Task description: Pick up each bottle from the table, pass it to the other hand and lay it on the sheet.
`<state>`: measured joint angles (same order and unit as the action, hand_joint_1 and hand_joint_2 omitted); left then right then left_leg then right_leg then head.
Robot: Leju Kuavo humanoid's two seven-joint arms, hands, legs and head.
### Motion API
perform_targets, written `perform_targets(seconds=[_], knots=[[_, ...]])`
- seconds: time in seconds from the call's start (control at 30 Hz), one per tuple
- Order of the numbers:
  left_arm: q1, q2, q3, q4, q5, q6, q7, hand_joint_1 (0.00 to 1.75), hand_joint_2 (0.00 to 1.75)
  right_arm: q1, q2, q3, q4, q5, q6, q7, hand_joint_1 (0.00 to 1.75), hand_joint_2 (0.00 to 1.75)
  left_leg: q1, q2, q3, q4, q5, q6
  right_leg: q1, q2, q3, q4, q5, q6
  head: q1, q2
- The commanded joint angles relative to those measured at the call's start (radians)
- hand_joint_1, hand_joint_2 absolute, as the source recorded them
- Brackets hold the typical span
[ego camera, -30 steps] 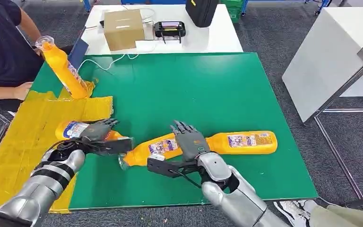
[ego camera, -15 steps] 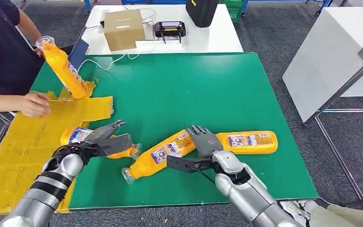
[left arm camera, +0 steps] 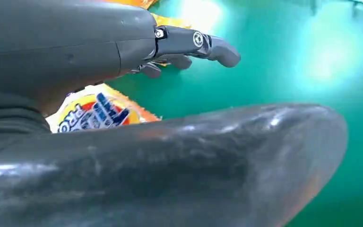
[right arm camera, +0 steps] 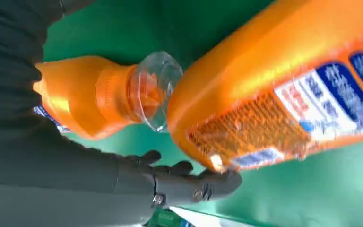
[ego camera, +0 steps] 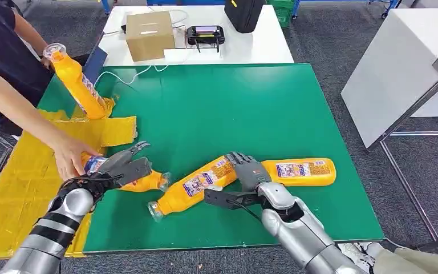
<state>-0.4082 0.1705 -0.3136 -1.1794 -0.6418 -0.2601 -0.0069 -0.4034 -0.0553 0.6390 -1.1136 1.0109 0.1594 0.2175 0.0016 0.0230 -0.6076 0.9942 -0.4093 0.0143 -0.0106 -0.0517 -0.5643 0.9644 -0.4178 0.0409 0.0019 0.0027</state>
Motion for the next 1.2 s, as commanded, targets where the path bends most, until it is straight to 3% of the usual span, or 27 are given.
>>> perform_targets(seconds=[0.03, 0.33, 0.97, 1.03, 1.13, 1.17, 1.2], knots=[[0.067, -0.01, 0.016, -0.152, 0.128, -0.018, -0.025, 0.0, 0.0, -0.127, 0.031, 0.12, 0.303, 0.21, -0.202, -0.079, 0.0, 1.75, 0.001, 0.0, 0.004, 0.0, -0.001, -0.001, 0.0, 0.006, 0.004, 0.0, -0.001, -0.001, 0.0, 0.0], [0.09, -0.016, 0.006, -0.167, 0.147, -0.011, -0.025, 0.0, 0.0, -0.113, 0.029, 0.19, 0.213, 0.314, -0.205, -0.105, 0.0, 1.75, 0.0, -0.001, 0.002, 0.0, -0.001, -0.001, 0.0, 0.003, 0.002, 0.0, -0.001, -0.001, 0.0, 0.0], [0.073, -0.023, -0.008, -0.155, 0.158, -0.022, -0.024, 0.0, 0.0, -0.116, 0.06, 0.208, 0.268, 0.309, -0.217, -0.139, 0.0, 1.75, 0.001, -0.001, 0.002, 0.0, 0.0, 0.0, 0.0, 0.003, 0.002, 0.0, -0.001, -0.001, 0.0, 0.0], [0.063, -0.026, -0.02, -0.148, 0.159, -0.027, -0.022, 0.0, 0.0, -0.122, 0.072, 0.209, 0.299, 0.274, -0.191, -0.165, 0.0, 1.75, 0.001, -0.002, 0.003, 0.001, -0.001, -0.001, 0.0, 0.004, 0.004, 0.0, -0.002, -0.002, 0.0, 0.0], [0.005, -0.047, -0.052, -0.11, 0.162, -0.042, -0.021, 0.0, 0.0, -0.181, 0.116, 0.226, 0.442, 0.137, 0.052, -0.261, 0.0, 1.75, 0.001, -0.002, 0.002, 0.0, 0.0, -0.001, 0.0, 0.002, 0.002, 0.0, -0.001, -0.001, 0.0, 0.0], [-0.035, -0.068, -0.068, -0.102, 0.168, -0.062, -0.001, 0.0, 0.0, -0.201, 0.128, 0.251, 0.476, 0.108, 0.142, -0.281, 1.75, 1.75, 0.001, -0.003, 0.003, 0.0, 0.0, -0.001, 0.0, 0.003, 0.003, 0.0, -0.001, -0.002, 0.0, 0.0], [-0.06, -0.08, -0.08, -0.092, 0.173, -0.072, 0.012, 0.0, 0.0, -0.211, 0.128, 0.273, 0.497, 0.088, 0.204, -0.292, 1.75, 1.75, 0.001, -0.003, 0.001, 0.001, 0.001, 0.0, 0.0, 0.001, 0.001, 0.001, -0.001, -0.001, 0.0, 0.0]])
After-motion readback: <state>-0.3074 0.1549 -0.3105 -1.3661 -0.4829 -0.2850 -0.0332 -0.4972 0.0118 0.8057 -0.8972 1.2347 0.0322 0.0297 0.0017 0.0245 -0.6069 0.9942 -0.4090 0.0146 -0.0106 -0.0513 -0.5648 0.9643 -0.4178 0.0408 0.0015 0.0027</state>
